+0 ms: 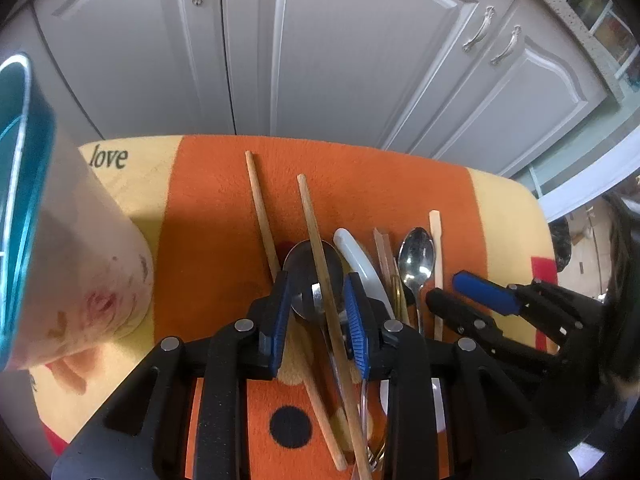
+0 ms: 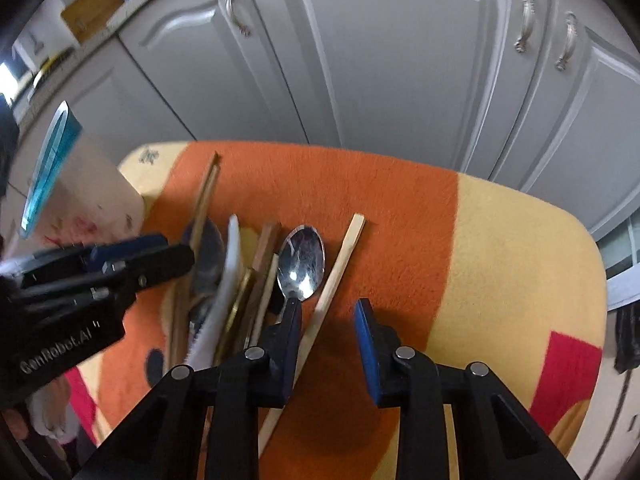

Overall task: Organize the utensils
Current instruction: 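Lower the left tool onto the pile and grasp a wooden chopstick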

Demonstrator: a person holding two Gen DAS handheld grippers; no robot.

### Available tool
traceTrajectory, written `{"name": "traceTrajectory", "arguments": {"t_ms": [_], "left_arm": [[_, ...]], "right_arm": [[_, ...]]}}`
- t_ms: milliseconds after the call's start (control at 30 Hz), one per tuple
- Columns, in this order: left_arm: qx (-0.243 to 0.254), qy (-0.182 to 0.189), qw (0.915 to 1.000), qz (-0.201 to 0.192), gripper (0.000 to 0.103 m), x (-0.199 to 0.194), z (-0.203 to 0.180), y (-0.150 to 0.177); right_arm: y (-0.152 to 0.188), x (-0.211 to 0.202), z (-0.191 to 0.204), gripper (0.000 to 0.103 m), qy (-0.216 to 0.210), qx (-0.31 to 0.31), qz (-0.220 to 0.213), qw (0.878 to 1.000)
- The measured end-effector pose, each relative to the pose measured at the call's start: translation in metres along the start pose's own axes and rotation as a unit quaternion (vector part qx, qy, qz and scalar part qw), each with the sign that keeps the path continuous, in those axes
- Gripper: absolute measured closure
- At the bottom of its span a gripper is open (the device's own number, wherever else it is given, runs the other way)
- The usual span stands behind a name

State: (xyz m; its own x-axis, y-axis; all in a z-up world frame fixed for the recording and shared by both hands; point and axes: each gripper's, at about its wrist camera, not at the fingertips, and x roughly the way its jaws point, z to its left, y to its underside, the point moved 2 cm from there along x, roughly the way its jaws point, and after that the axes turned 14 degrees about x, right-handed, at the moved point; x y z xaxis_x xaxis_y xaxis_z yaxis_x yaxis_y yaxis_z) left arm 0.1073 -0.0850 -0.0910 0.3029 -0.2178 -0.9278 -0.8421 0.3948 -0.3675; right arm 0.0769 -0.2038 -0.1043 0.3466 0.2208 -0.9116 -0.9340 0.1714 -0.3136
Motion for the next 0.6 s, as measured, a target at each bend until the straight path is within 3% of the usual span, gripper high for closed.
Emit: {"name": "traceTrajectory", "arguments": {"t_ms": [100, 233, 433, 600], "left_arm": [[-0.002, 0.000, 1.0000, 0.007, 0.078, 0.007, 0.002, -0.001], [-0.005, 0.002, 1.0000, 0.008, 0.078, 0.009, 0.003, -0.006], [-0.008, 0.003, 0.9999, 0.009, 0.079, 0.010, 0.003, -0.011], [-0.015, 0.010, 0.9997, 0.018, 0.094, 0.012, 0.005, -0.009]], "right_arm": [[0.002, 0.000, -0.001, 0.076, 0.008, -0.019, -0.001, 1.000], [0.001, -0.005, -0.017, 0.076, 0.062, -0.036, -0.009, 0.997], [-0.012, -0.008, -0.043, 0.076, 0.011, 0.023, -0.002, 1.000], [-0.023, -0.005, -0.039, 0.076, 0.003, 0.011, -0.003, 1.000]]}}
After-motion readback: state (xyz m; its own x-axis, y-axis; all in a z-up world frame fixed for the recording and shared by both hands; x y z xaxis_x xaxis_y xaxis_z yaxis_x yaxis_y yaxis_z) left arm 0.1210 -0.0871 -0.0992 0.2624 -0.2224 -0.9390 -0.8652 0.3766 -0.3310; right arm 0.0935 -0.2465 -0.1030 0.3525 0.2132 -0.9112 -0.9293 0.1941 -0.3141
